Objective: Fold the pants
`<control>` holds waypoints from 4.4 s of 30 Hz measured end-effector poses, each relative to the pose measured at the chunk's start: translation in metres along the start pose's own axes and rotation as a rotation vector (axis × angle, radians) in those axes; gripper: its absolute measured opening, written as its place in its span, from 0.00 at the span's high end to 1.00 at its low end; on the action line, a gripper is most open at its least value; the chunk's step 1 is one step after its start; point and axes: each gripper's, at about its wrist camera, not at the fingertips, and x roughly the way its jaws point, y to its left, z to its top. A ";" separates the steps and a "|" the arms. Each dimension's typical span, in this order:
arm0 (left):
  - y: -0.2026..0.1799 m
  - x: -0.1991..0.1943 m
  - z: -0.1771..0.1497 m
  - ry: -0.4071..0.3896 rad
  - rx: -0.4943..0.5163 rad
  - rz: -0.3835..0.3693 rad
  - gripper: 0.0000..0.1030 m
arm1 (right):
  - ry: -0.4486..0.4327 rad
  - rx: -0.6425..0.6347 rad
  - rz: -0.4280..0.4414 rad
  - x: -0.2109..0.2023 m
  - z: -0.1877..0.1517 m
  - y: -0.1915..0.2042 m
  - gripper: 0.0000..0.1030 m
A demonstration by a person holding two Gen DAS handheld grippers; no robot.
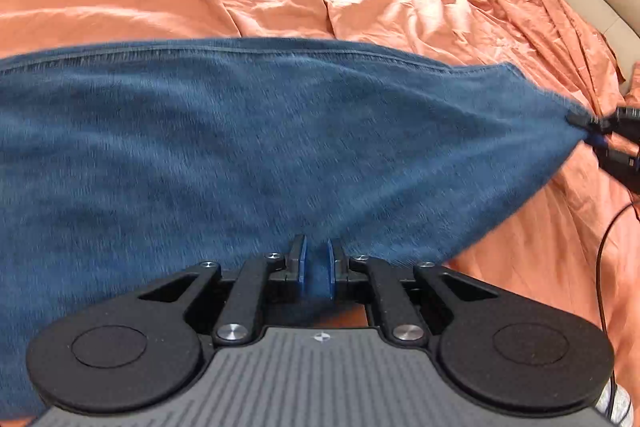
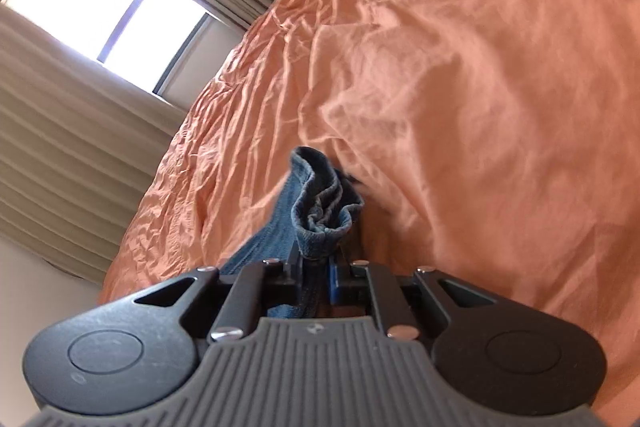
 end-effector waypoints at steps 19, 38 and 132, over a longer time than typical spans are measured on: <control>0.098 -0.144 -0.017 -0.192 -0.074 -0.039 0.91 | -0.057 -0.534 0.204 -0.013 -0.068 0.315 0.94; 0.243 -0.209 -0.067 -0.251 -0.296 0.042 0.87 | 0.473 -0.659 0.125 0.175 -0.342 0.351 0.94; 0.160 -0.142 -0.065 -0.256 -0.177 0.227 0.72 | 0.226 -0.871 -0.004 0.081 -0.249 0.186 1.00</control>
